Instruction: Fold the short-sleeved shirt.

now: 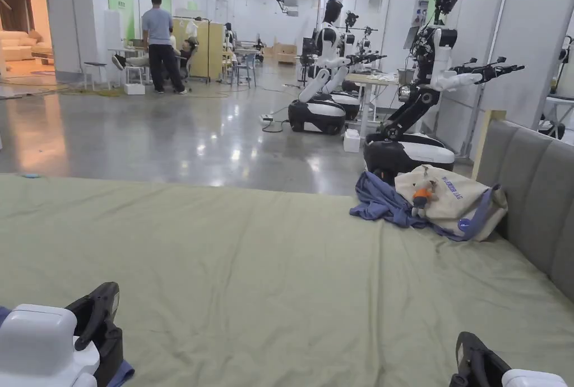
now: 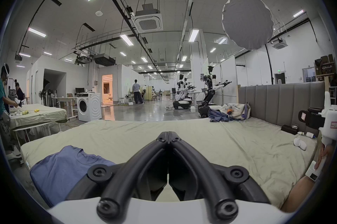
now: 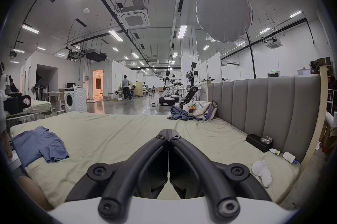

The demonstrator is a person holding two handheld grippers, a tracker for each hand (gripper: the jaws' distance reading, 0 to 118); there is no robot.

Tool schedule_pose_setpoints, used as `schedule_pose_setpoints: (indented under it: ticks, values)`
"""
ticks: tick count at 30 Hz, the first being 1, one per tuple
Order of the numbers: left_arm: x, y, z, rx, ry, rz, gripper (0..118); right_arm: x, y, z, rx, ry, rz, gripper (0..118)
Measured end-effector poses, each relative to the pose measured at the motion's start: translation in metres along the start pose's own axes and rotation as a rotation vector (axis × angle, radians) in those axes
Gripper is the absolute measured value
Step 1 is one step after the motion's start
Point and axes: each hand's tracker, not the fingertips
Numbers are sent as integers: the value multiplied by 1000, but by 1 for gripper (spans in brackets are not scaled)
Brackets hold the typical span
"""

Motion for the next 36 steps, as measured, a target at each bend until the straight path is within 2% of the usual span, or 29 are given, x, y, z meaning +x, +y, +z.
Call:
schedule_pose_setpoints:
  ticks: [20, 24, 26, 29, 33, 36]
  values:
    - [0, 1, -1, -3, -3, -9, 0, 0, 0, -1, 1, -2, 5, 2]
    - [-10, 2, 3, -5, 10, -7, 0, -10, 0, -3, 1, 11, 9, 2]
    - [-22, 4, 12, -2, 39, -24, 0, -25, 2, -8, 5, 57, 7, 2]
    - [-55, 8, 35, 6, 136, -40, 0, -66, 6, -20, 9, 169, -12, 2]
    - [-116, 13, 90, -3, 333, -59, 0, -154, 11, -30, 23, 390, -11, 2]
    - [-160, 13, 143, -22, 490, -49, 0, -228, 14, -23, 16, 585, -42, 2]
